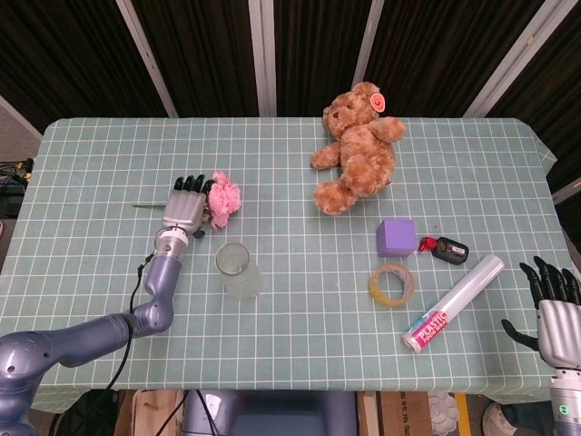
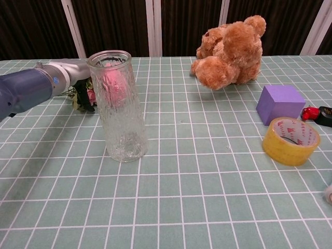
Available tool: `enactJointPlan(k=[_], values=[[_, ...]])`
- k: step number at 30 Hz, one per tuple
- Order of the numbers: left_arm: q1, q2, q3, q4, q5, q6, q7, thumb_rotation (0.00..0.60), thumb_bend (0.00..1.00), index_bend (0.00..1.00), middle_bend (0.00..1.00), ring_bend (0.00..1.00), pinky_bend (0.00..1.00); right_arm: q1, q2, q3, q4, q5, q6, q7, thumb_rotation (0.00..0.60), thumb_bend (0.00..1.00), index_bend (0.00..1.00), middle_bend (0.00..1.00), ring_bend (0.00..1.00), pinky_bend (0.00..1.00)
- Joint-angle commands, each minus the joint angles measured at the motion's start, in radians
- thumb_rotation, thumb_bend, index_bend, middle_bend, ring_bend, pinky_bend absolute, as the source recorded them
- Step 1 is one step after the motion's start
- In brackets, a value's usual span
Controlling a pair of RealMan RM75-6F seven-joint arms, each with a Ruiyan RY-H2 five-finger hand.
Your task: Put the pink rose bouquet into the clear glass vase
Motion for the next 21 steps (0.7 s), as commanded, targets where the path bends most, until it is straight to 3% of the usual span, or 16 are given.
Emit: enactJointPlan(k=[1, 9, 16, 21], values=[[-0.006, -0.028, 0.010, 0.033, 0.023, 0.008, -0.001, 0.600, 0.32, 0.11, 0.13, 0.10, 0.14, -0.001, 0.001, -0.001, 0.000, -0.002, 0.001, 0.006, 0.600, 0.20, 0.13, 0.08, 0.09, 0.00], [-0.007, -0.093, 0.013, 0.129, 0.071, 0.043, -0.014, 0.600, 0.43, 0.30, 0.32, 0.27, 0.37, -0.003, 0.003, -0.003, 0.006, -0.005, 0.001, 0.022, 0.600, 0.20, 0.13, 0.08, 0.09, 0.00], [0.006, -0.120, 0.004, 0.177, 0.170, 0.086, -0.104, 0.600, 0.43, 0.33, 0.33, 0.29, 0.40, -0.005, 0.004, -0.002, 0.011, -0.003, 0.002, 0.029, 0.600, 0.20, 0.13, 0.08, 0.09, 0.00], [0.035, -0.086, -0.001, 0.150, 0.270, 0.143, -0.214, 0.600, 0.44, 0.34, 0.35, 0.29, 0.40, -0.005, 0.007, -0.004, 0.011, -0.005, -0.002, 0.041, 0.600, 0.21, 0.13, 0.08, 0.09, 0.00]])
